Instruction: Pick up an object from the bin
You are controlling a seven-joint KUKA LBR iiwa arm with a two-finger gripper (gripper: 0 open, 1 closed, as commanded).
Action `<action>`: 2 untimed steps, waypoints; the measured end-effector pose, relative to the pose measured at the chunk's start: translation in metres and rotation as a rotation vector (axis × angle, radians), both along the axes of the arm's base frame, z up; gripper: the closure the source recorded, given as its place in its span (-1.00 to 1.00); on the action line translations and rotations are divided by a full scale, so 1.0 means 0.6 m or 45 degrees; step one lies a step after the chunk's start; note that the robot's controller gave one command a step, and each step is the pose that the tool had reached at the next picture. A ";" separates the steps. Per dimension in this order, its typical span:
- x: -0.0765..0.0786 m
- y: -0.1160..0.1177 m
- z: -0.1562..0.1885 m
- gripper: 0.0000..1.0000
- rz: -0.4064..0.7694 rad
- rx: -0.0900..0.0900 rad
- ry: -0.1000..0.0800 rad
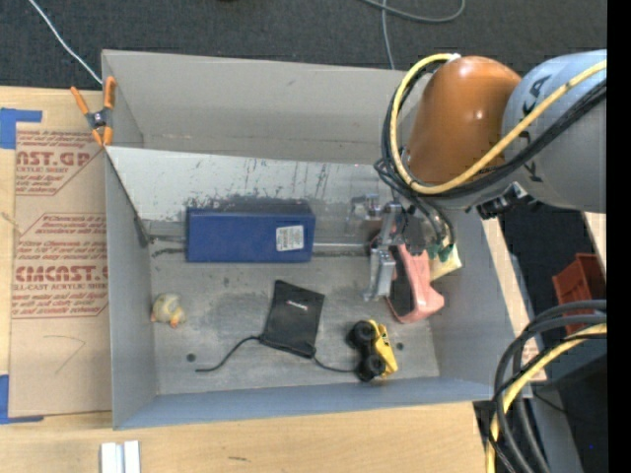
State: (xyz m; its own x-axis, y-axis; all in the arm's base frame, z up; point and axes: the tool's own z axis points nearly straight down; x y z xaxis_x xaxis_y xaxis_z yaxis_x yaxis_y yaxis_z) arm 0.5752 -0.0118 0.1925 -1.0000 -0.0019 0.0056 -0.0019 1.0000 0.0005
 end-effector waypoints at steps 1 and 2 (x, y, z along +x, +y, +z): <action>0.003 0.000 0.008 -1.00 0.000 0.000 -0.010; -0.055 -0.028 -0.126 -1.00 0.122 0.001 -0.003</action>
Offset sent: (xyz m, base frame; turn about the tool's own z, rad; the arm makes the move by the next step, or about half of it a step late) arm -0.0345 -0.0182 -0.0774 -0.0980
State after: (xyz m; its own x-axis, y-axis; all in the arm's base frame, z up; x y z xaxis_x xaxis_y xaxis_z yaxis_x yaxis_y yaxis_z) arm 0.5420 -0.0287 0.1171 -0.9952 -0.0979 0.0033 -0.0979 0.9952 0.0009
